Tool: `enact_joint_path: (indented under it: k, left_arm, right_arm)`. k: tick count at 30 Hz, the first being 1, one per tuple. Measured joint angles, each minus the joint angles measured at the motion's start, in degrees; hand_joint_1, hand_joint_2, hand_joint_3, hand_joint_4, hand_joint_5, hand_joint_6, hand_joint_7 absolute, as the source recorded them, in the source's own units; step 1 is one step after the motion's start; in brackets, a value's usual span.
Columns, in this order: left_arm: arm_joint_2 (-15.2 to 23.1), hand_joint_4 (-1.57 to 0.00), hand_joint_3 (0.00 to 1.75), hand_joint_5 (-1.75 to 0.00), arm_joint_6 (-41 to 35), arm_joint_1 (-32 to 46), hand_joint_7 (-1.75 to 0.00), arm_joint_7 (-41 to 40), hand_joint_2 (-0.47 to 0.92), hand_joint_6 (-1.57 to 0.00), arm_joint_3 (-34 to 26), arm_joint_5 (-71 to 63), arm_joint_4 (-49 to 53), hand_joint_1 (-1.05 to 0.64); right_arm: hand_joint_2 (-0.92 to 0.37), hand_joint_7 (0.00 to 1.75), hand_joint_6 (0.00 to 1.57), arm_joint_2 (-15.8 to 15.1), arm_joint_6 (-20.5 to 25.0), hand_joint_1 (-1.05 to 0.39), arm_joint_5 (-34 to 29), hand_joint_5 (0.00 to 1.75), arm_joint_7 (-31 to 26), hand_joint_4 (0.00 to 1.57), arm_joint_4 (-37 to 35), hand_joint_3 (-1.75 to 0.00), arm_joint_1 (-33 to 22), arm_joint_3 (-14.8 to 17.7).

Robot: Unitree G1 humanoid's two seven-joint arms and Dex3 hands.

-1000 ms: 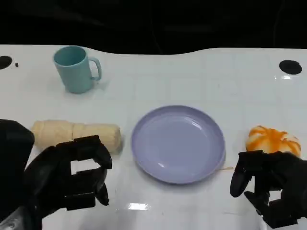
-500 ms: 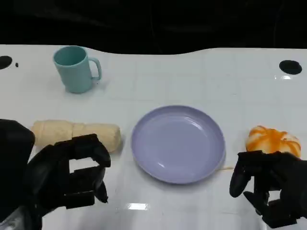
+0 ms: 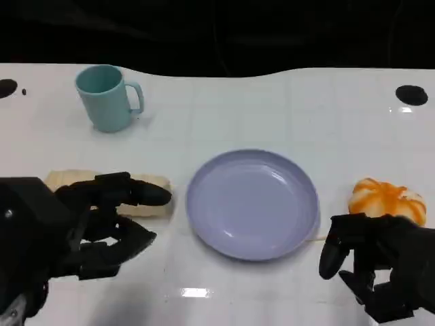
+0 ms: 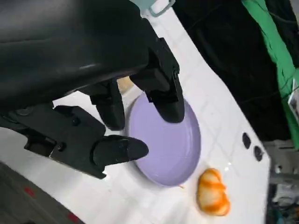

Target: Grasp the towel on the left side of the plate with the left hand and place it into the plate.

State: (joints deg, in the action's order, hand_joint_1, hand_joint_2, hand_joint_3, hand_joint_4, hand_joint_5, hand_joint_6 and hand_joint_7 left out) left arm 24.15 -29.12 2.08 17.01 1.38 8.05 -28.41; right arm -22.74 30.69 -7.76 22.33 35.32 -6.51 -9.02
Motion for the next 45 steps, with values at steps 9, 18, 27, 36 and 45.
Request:
enact_joint_path:
  k: [9,18,27,36,45]
  left_arm:
    - [7.7,-0.15,0.08,-0.54,13.3,-6.3,-0.05,0.0,0.92,-0.32,5.8,-19.0,5.4,-0.42]
    - [12.3,-0.24,0.01,-0.41,20.4,-16.6,-0.02,0.4,0.90,-0.35,15.3,-40.4,19.0,-0.46]
    - [9.7,-0.43,0.00,-0.25,23.5,-26.2,-0.01,0.6,0.87,-0.39,21.8,-51.0,33.6,-0.49]
    - [5.2,-0.59,0.01,-0.09,26.2,-32.6,-0.01,-1.4,0.92,-0.51,26.4,-55.9,49.3,-0.54]
    - [0.7,-0.59,0.07,-0.06,31.6,-38.8,-0.03,-8.2,0.92,-0.58,29.2,-56.9,67.4,-0.53]
  right_arm:
    - [-0.56,1.41,0.71,0.0,0.0,0.01,-0.5,1.75,-0.2,0.72,0.1,-1.08,0.2,-0.5]
    - [-0.56,1.41,0.71,0.0,-0.1,0.01,-0.5,1.74,-0.2,0.72,0.5,-1.08,0.1,-0.3]
    - [-0.54,1.42,0.72,0.0,-0.7,0.00,-0.5,1.75,-0.2,0.74,0.6,-1.11,-0.3,0.1]
    - [-0.54,1.42,0.71,-0.2,-0.3,0.01,-0.5,1.75,-0.1,0.73,1.6,-1.11,-0.8,0.6]
    - [-0.54,1.43,0.71,-0.2,-0.2,0.02,-0.5,1.75,0.2,0.73,1.9,-1.11,-1.2,1.0]
